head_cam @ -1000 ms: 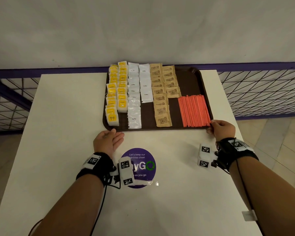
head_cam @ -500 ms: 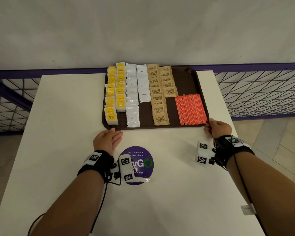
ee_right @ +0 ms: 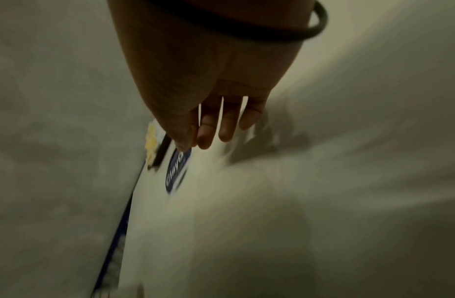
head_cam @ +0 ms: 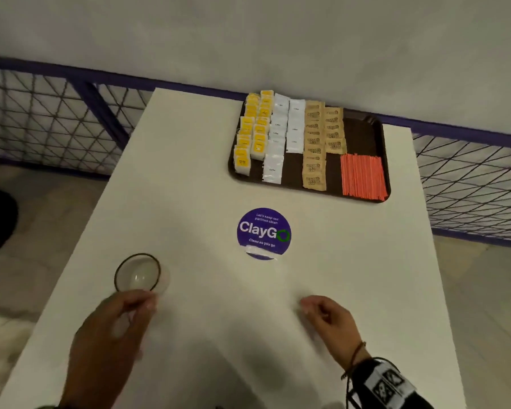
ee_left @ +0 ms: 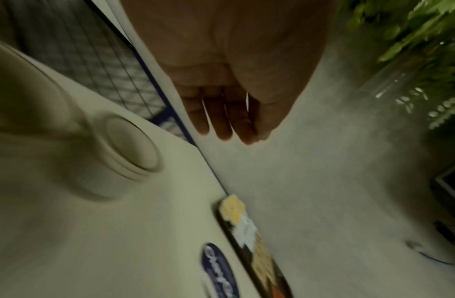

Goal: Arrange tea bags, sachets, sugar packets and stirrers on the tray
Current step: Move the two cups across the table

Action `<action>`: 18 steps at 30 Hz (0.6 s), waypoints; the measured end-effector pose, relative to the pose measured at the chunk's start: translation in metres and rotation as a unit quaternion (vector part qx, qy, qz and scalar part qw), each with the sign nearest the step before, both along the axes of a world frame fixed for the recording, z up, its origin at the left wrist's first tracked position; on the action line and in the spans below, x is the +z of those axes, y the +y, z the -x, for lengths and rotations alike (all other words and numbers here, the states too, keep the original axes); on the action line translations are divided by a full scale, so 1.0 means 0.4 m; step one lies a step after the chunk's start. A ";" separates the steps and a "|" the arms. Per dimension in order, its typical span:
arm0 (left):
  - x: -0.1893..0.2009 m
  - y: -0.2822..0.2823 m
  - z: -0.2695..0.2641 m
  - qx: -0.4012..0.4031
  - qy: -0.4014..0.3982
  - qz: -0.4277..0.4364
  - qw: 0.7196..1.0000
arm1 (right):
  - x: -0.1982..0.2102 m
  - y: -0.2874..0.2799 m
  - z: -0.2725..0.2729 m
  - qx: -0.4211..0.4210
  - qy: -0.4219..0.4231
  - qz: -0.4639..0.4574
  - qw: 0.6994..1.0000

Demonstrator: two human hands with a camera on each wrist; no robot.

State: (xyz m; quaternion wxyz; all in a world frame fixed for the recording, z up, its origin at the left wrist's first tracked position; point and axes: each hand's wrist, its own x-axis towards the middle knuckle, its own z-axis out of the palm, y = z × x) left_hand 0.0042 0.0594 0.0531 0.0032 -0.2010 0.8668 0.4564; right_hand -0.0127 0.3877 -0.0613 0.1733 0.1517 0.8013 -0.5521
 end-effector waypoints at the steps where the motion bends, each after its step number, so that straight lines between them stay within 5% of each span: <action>1: -0.011 -0.050 -0.056 0.024 0.018 0.025 0.999 | -0.010 -0.030 -0.019 0.028 -0.003 -0.012 1.000; 4: -0.062 -0.154 -0.181 0.057 -0.002 0.130 0.990 | -0.020 -0.132 -0.033 0.117 0.024 -0.028 0.992; 8: -0.149 -0.190 -0.238 0.070 -0.142 0.075 0.984 | -0.006 -0.301 0.021 0.268 0.116 -0.057 0.955; 12: -0.203 -0.189 -0.180 0.027 -0.107 0.047 0.993 | -0.010 -0.492 0.111 0.372 0.193 -0.120 0.900; 18: -0.248 -0.223 -0.122 -0.078 -0.092 0.066 0.991 | 0.029 -0.685 0.211 0.454 0.180 -0.251 0.836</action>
